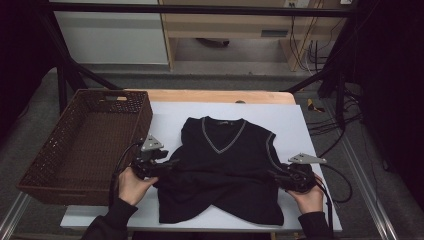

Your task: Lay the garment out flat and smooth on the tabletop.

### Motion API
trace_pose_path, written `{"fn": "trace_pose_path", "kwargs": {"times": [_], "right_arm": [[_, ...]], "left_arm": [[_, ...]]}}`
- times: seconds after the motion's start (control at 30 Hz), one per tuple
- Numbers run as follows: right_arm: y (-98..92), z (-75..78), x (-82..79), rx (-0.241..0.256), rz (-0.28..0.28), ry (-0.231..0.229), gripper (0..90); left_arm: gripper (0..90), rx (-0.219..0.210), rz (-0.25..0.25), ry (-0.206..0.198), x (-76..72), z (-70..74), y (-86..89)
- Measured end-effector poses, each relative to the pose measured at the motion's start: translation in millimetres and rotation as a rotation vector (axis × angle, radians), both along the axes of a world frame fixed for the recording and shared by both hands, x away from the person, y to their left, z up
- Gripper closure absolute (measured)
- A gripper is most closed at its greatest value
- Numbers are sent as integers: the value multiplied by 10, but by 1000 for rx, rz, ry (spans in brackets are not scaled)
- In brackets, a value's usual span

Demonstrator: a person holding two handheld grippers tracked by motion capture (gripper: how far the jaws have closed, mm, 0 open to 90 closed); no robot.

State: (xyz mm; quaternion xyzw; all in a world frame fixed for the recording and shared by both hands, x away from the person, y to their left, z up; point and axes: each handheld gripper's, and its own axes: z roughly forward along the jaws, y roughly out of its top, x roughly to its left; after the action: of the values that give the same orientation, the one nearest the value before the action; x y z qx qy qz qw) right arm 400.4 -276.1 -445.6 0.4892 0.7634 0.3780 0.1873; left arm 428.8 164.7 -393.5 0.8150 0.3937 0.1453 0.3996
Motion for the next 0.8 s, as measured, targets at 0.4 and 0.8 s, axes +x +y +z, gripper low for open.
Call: {"fn": "trace_pose_path", "kwargs": {"times": [0.4,0.8], "right_arm": [[-69,-104,444,-4,-70,14,278],[-31,-278,760,-79,-113,84,334]], "left_arm": [[100,-90,-8,34,322,-234,-112],[90,-95,42,28,592,-208,-92]]}}
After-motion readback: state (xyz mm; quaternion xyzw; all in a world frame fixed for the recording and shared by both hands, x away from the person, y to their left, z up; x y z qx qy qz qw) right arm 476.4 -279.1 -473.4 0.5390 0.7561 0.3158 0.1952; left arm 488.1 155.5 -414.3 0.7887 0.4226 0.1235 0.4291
